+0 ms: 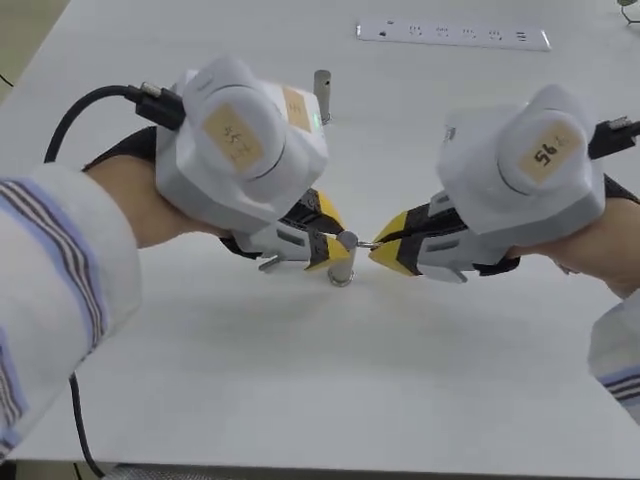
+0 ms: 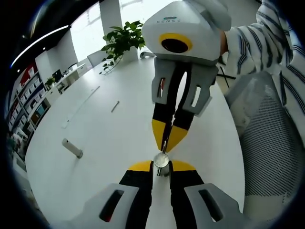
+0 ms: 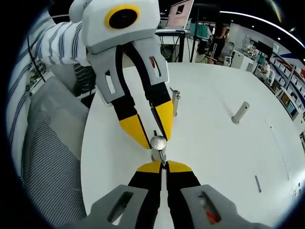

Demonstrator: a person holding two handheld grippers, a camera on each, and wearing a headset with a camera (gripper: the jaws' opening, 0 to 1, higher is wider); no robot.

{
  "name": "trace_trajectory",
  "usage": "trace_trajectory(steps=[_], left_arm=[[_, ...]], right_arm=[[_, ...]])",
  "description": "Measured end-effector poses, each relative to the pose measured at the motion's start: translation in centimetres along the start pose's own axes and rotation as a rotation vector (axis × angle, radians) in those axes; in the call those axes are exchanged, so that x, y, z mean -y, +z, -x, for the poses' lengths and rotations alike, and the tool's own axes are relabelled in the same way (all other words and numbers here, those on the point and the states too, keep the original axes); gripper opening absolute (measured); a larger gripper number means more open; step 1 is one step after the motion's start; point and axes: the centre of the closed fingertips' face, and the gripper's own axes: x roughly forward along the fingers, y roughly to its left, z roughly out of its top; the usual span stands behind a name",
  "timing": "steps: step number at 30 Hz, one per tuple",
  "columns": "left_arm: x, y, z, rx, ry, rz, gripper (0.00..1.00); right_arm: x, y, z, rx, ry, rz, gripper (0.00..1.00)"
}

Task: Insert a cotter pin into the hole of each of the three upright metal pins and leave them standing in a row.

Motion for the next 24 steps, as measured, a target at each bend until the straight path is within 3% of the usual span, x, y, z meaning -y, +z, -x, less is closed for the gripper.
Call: trace_trajectory(steps=[7, 15, 20, 22, 24], left_arm=[[0.20, 0.05, 0.01, 0.000, 0.002, 0.011, 0.09], [0.16, -0.05, -0.10, -0.002, 0.002, 0.012, 0.09], [0.17, 0.05, -0.15, -0.002, 0.005, 0.014, 0.09], [0.14, 0.05, -0.16, -0.004, 0.007, 0.016, 0.09], [0.16, 0.08, -0.17, -0.005, 0.008, 0.015, 0.09]], right_arm=[[-0.28, 0.60, -0.57, 0.008, 0.023, 0.087, 0.00], [-0.15, 0.63, -0.52, 0.007, 0.022, 0.099, 0.00], [0.06, 0.69, -0.30, 0.037, 0.006, 0.106, 0.00], [0.70, 0.78, -0.15, 0.059, -0.033, 0.104, 0.06], [0.42, 0.51, 0.26, 0.058, -0.010, 0.085, 0.12]])
